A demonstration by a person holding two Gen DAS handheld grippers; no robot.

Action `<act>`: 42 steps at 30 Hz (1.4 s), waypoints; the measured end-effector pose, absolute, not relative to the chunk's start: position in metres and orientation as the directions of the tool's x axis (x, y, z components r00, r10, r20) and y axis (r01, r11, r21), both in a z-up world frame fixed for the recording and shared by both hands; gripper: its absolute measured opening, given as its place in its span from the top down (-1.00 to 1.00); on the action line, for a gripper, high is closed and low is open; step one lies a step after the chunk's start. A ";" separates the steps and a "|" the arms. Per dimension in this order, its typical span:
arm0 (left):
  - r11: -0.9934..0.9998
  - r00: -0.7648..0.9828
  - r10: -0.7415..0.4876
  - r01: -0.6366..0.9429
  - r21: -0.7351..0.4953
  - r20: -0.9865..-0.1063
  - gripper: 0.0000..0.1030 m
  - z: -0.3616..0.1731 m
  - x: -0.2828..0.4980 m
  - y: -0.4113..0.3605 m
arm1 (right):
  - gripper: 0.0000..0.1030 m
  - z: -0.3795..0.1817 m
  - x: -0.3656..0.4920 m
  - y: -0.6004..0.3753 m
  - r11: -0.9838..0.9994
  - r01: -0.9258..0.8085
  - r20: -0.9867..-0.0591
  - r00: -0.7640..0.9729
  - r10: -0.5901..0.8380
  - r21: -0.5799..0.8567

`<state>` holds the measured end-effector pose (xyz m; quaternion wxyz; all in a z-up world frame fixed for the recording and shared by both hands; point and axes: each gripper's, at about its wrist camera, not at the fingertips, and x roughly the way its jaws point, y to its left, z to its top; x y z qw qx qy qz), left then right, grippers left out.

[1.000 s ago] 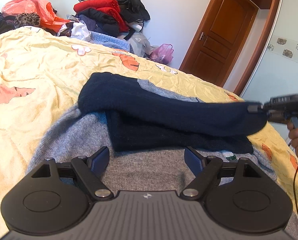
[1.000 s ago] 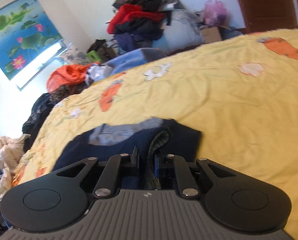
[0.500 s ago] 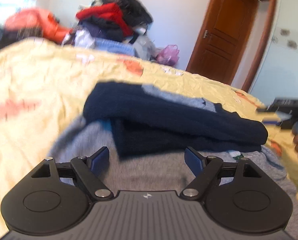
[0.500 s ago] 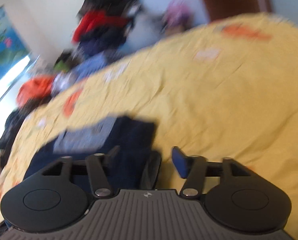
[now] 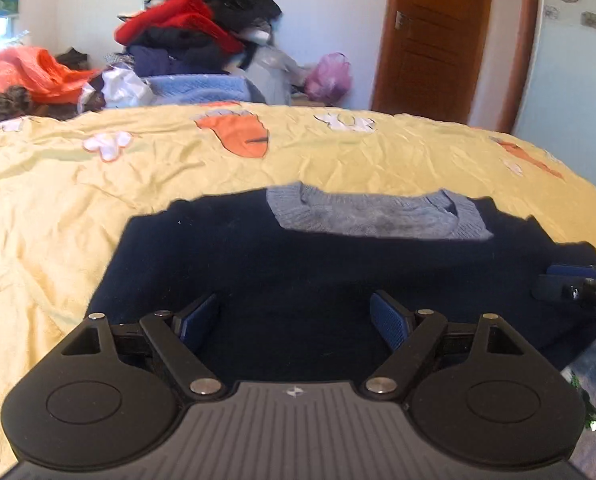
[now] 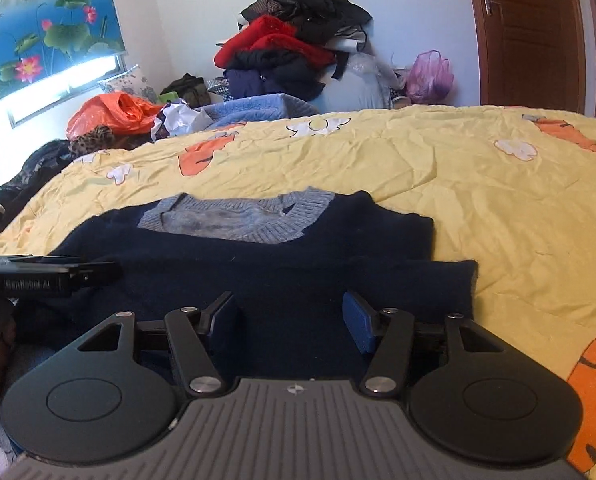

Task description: Fold small clothes

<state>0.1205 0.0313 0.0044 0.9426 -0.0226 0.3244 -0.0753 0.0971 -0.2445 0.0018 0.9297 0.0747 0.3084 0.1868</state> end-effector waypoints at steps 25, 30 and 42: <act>0.988 0.782 -0.023 0.114 0.106 -0.623 -0.68 0.052 0.174 0.058 | -0.41 0.052 0.164 -0.229 0.923 -0.375 -0.614 0.711 0.344 0.083; 0.997 0.669 -0.069 0.057 -0.042 -0.740 -0.68 0.023 0.229 0.096 | -0.43 0.034 0.216 -0.230 0.921 -0.390 -0.681 0.671 0.295 0.014; 0.964 0.758 -0.038 0.199 0.175 -0.651 0.91 0.013 0.237 0.058 | 0.78 0.020 0.224 -0.232 0.876 -0.473 -0.630 0.653 0.420 0.094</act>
